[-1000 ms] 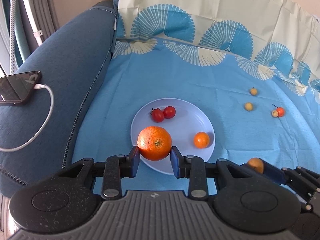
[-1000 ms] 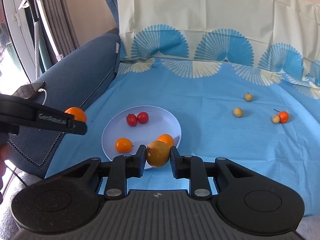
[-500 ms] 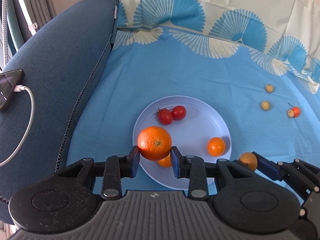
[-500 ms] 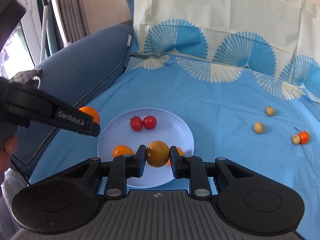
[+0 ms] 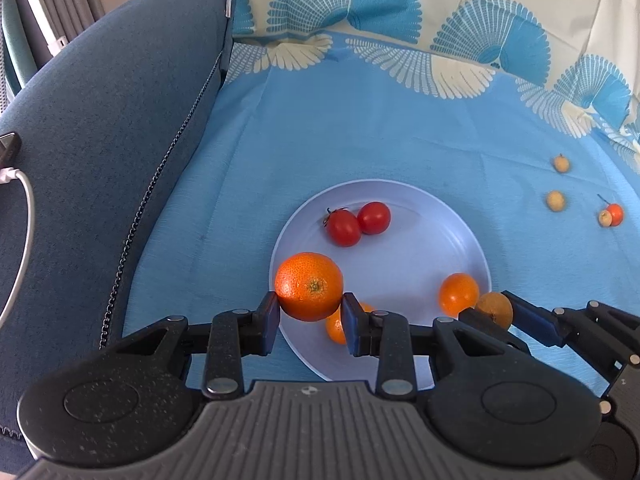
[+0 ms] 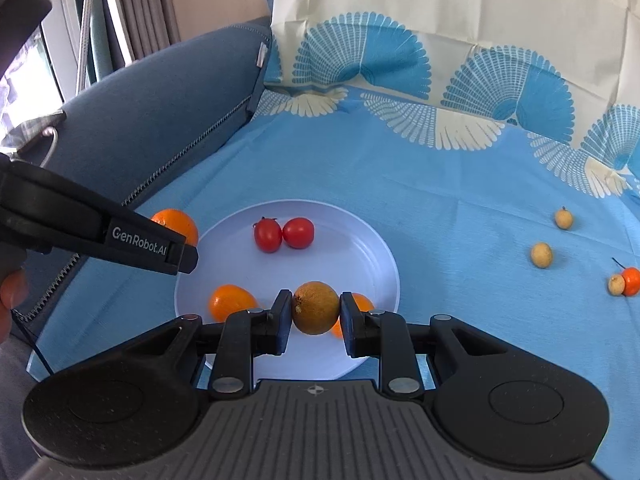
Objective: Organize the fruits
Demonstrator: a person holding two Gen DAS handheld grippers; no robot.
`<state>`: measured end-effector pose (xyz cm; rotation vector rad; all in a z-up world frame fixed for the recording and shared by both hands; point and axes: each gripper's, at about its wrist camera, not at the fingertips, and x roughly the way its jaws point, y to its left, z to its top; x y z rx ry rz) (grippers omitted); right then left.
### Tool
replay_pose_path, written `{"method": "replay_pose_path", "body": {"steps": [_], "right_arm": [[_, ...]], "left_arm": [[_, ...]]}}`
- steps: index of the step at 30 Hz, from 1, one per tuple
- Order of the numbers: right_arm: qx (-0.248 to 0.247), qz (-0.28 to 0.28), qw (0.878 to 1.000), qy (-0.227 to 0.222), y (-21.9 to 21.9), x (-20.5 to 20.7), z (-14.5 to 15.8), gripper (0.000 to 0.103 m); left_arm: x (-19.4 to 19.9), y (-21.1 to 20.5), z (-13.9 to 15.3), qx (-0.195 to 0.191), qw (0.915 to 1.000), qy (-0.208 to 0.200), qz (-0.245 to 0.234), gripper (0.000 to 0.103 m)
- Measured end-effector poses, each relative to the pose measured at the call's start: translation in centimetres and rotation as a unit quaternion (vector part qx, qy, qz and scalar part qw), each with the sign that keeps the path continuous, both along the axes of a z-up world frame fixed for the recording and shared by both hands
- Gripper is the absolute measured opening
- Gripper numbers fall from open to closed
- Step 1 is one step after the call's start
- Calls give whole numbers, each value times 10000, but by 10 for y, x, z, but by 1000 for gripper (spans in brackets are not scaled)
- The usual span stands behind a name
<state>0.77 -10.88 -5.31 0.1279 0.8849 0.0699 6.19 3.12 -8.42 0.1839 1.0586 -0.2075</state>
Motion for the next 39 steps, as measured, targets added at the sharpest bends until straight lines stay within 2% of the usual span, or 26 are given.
{"method": "replay_pose_path", "body": {"steps": [4, 5, 6, 7, 8, 9, 10, 13, 16, 22, 26, 30, 39], "right_arm": [[10, 49, 10000, 28, 2, 10, -5, 27], [14, 78, 10000, 2, 2, 11, -5, 27], [25, 106, 9999, -27, 3, 13, -4, 27], [60, 138, 9999, -75, 2, 15, -3, 29], [99, 177, 9997, -140, 2, 17, -2, 34], [115, 207, 9995, -202, 2, 18, 0, 51], [111, 205, 9994, -266, 2, 18, 3, 66], [123, 158, 9989, -423, -1, 12, 16, 79], [150, 36, 9993, -340, -6, -3, 27, 90], [266, -199, 9994, -107, -5, -53, 45, 98], [352, -471, 9982, -97, -2, -84, 59, 100], [442, -664, 9966, -229, 0, -107, 75, 101], [362, -658, 9952, -619, 9, -157, 104, 102]], "left_arm": [[9, -1, -6, 34, 10000, 39, 7, 38], [11, 0, -5, 15, 10000, 40, 8, 47], [12, 0, -4, -17, 10000, 32, -2, 65], [13, 2, 0, -75, 10000, -36, 12, 75], [12, 3, 4, -116, 9998, -140, 55, 95], [11, 5, 9, -149, 9995, -257, 106, 103], [9, 7, 14, -180, 9991, -360, 141, 102], [4, 11, 23, 6, 9994, -283, 175, 103], [-13, 21, 29, 76, 9993, -256, 271, 103], [-64, 45, 45, 94, 9988, -265, 401, 103], [-91, 54, 59, -4, 9988, -307, 386, 103], [-114, 56, 73, -14, 9980, -489, 394, 103], [-156, 57, 96, -56, 9957, -870, 310, 103]]}}
